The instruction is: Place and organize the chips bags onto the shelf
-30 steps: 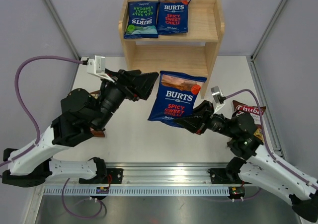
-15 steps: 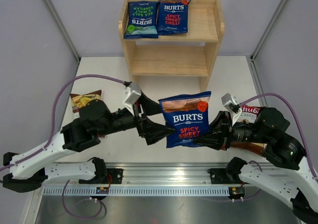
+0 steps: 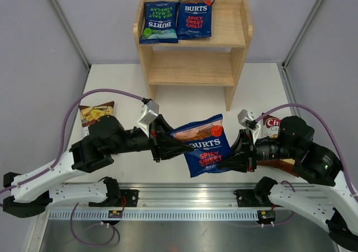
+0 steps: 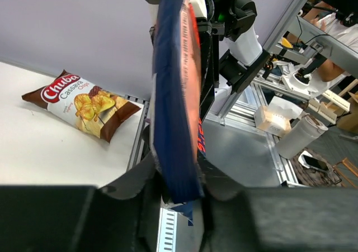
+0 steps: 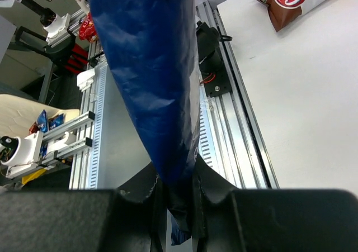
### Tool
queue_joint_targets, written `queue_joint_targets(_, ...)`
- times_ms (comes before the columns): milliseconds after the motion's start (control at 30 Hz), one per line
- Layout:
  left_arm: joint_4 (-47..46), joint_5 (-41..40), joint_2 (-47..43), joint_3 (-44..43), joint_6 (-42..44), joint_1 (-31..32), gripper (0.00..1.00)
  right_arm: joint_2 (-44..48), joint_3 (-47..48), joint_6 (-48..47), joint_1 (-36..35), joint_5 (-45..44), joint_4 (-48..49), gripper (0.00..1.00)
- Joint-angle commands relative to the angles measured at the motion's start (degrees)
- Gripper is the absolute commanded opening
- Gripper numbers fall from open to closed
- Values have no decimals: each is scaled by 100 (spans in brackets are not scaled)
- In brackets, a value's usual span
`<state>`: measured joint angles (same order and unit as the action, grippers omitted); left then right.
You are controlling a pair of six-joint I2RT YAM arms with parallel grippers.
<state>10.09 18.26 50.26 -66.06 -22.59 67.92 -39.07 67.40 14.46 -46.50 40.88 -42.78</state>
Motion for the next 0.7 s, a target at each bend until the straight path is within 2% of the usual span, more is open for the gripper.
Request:
queue_joint_targets(0, -340, -6, -130, 50, -17, 2, 23, 13, 309, -145, -35, 183, 68, 14)
queue_joint_targets(33, -358, -68, -130, 58, -52, 11, 16, 39, 318, -110, -35, 148, 147, 16)
queue_joint_targets(133, -595, -279, -192, 172, -140, 2, 7, 180, 257, 4, -35, 8, 357, 27)
queue_joint_targets(167, -813, -358, -227, 216, -175, 2, 0, 233, 230, 57, -35, -97, 419, 38)
queue_joint_targets(233, -1139, -437, -341, 427, -342, 2, 0, 470, 46, 267, -35, -334, 621, 52)
queue_joint_targets(300, -1500, -674, -403, 532, -474, 2, 0, 785, -243, 452, -35, -703, 981, 73)
queue_joint_targets(400, -2070, -1140, -578, 891, -929, 11, 0, 1303, -935, 1266, -35, -1195, 1745, 97)
queue_joint_targets(467, -2826, -1324, -631, 1095, -1115, 2, 0, 1585, -1446, 1733, -35, -1609, 2763, 97)
queue_joint_targets(500, -3080, -1360, -631, 1217, -1325, 2, 0, 1882, -2040, 2188, -35, -1732, 3184, 98)
queue_joint_targets(533, -3561, -1413, -605, 1393, -1431, 2, 0, 2016, -2359, 2402, -35, -1889, 4172, 97)
queue_joint_targets(600, -4065, -1571, -553, 1578, -1634, 2, 0, 2375, -3227, 2745, -35, -2048, 5275, 96)
queue_joint_targets(633, -4502, -1632, -518, 1666, -1809, 2, 0, 2412, -3398, 2973, -43, -2197, 5994, 96)
queue_joint_targets(667, -4716, -1772, -430, 1823, -1880, 2, 0, 2404, -3565, 3001, -35, -2190, 6236, 94)
